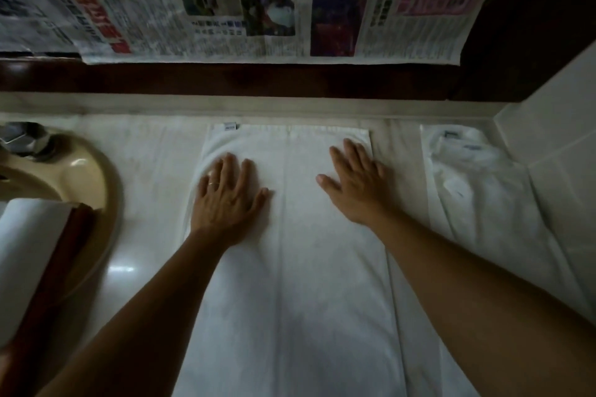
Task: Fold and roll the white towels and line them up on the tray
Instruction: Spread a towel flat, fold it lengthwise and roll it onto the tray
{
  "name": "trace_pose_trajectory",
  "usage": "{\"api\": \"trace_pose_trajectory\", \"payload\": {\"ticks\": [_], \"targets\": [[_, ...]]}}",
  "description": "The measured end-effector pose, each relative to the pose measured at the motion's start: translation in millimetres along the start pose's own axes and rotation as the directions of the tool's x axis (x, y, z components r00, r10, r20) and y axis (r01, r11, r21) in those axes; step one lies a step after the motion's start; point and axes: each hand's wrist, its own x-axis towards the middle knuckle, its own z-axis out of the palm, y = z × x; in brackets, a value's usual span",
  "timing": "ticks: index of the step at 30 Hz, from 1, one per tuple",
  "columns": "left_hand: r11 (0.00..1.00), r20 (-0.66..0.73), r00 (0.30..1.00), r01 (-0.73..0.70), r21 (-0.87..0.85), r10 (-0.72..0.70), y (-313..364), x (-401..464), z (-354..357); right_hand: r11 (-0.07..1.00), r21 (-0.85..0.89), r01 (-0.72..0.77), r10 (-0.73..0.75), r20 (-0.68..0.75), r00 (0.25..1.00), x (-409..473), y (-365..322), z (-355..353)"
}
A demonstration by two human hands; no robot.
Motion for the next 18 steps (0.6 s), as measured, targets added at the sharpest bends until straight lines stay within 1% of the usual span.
{"api": "trace_pose_trajectory", "payload": {"ticks": [2,3,5,7,9,10,13,16,18], "targets": [[1.0,-0.028,1.0,0.006,-0.002,-0.006,20,-8,-6,0.998,0.057,0.001,0.0,-0.009,1.0,9,-1,-8],[1.0,-0.074,0.997,-0.008,-0.019,0.007,35,-18,-7,0.996,0.09,0.005,-0.001,-0.043,0.999,14,0,-12],[0.993,-0.149,0.983,-0.114,-0.038,0.107,71,-48,-5,0.99,0.14,0.022,-0.003,-0.136,0.991,23,4,-18],[0.964,-0.144,0.96,-0.253,-0.079,0.24,110,-79,4,0.985,0.169,0.035,-0.002,-0.19,0.982,32,11,-24],[0.932,-0.073,0.94,-0.341,-0.123,0.334,146,-104,4,0.98,0.198,0.035,0.005,-0.199,0.98,41,20,-28],[0.925,-0.011,0.937,-0.347,-0.156,0.35,161,-113,3,0.976,0.214,0.035,0.009,-0.2,0.98,44,23,-30],[0.939,0.147,0.94,-0.277,-0.203,0.309,190,-130,3,0.965,0.255,0.057,-0.003,-0.208,0.978,56,30,-35],[0.95,0.191,0.939,-0.251,-0.184,0.285,203,-135,-2,0.956,0.293,0.025,0.031,-0.183,0.983,62,32,-39],[0.957,0.217,0.942,-0.217,-0.192,0.258,209,-135,-7,0.959,0.283,-0.015,0.068,-0.179,0.982,63,32,-40]]}}
